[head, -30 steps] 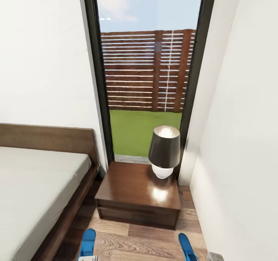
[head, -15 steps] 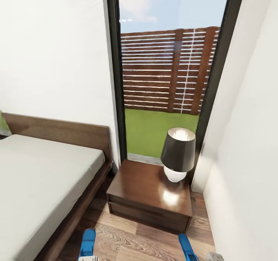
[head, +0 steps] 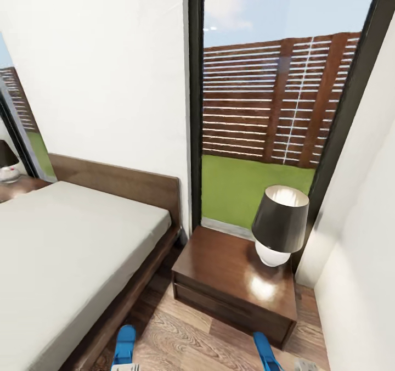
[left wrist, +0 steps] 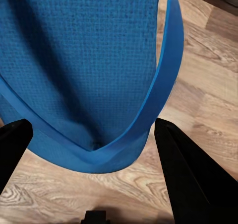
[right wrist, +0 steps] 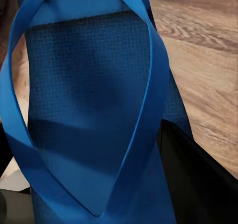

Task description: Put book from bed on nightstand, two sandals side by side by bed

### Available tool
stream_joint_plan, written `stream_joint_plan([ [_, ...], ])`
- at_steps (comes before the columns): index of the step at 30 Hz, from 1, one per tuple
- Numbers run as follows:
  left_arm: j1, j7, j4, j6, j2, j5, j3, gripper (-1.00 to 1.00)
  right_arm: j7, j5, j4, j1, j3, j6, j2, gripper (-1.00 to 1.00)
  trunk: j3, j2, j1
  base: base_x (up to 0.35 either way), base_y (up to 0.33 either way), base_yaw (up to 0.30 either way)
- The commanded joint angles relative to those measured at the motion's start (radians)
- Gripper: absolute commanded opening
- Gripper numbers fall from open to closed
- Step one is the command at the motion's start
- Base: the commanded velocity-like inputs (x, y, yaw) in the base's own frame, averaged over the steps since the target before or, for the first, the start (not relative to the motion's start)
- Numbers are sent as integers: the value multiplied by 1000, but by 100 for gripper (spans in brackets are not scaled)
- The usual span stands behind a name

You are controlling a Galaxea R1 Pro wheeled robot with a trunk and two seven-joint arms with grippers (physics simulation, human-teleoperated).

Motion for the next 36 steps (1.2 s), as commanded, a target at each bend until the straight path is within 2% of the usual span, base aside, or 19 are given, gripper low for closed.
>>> stream_joint_plan([
  [1,-1,-4,2,-4,0,11,-8,-100,3,-12,-1,0,6,7,-1,-100,-1,-1,0,0,0,291],
  [36,-1,-4,2,-4,0,9,-9,-100,3,-12,-1,0,6,7,-1,-100,-1,-1,0,0,-6,291],
])
